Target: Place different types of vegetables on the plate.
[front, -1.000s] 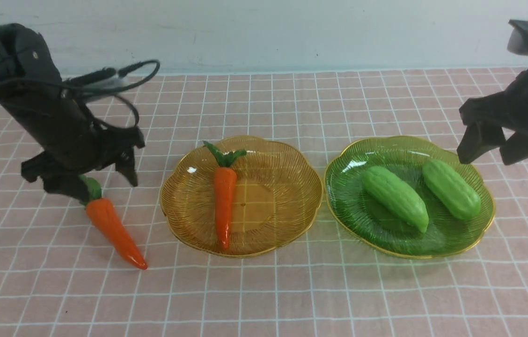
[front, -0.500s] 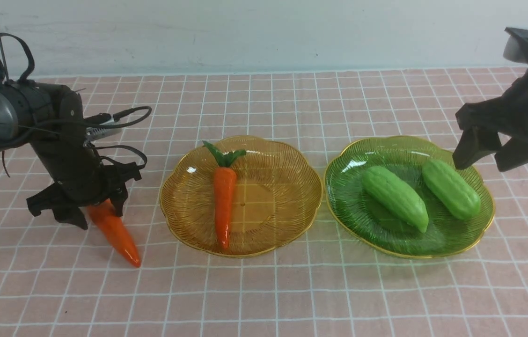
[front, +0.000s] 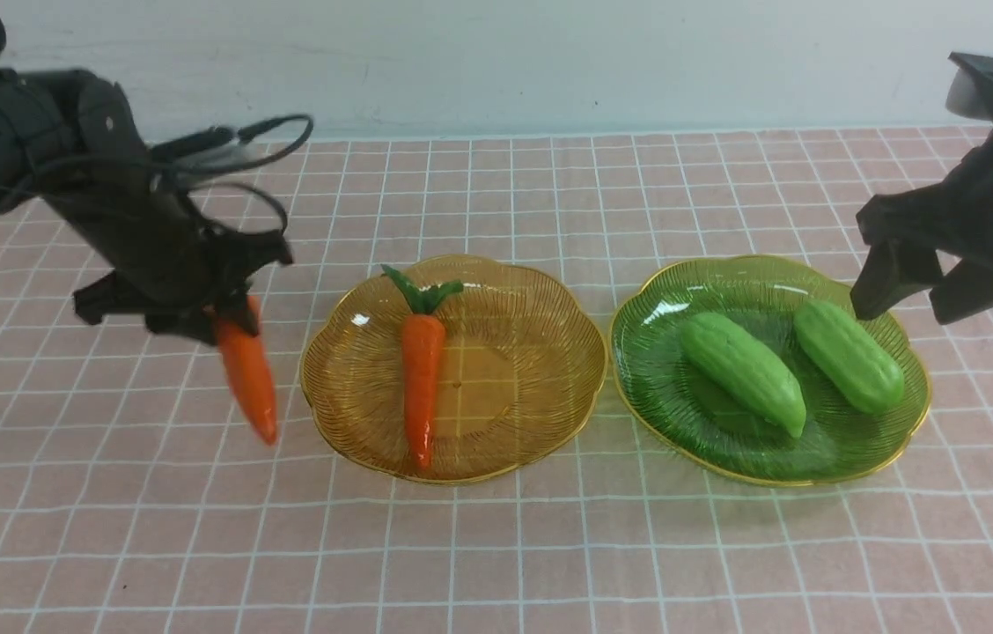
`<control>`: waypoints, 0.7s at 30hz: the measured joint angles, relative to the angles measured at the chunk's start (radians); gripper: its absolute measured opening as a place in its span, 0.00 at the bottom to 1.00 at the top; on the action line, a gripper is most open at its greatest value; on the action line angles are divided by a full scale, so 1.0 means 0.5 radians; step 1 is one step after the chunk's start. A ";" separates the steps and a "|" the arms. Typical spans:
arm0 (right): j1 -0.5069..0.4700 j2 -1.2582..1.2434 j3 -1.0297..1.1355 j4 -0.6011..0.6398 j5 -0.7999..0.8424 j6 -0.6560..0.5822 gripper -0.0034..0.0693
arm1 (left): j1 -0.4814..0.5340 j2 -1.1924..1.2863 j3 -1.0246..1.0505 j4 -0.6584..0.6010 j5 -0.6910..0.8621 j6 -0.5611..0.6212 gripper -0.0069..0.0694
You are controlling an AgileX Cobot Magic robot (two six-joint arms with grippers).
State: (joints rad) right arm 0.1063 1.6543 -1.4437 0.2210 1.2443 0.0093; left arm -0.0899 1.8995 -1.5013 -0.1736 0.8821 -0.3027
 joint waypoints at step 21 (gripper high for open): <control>0.000 -1.270 0.934 -0.078 -0.180 -0.105 0.05 | -0.473 0.380 -0.566 -0.474 0.013 0.525 0.69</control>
State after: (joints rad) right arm 0.1063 1.0195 -0.9767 0.1819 1.1545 -0.0435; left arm -0.3263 2.0894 -1.7845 -0.4105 0.8885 -0.0400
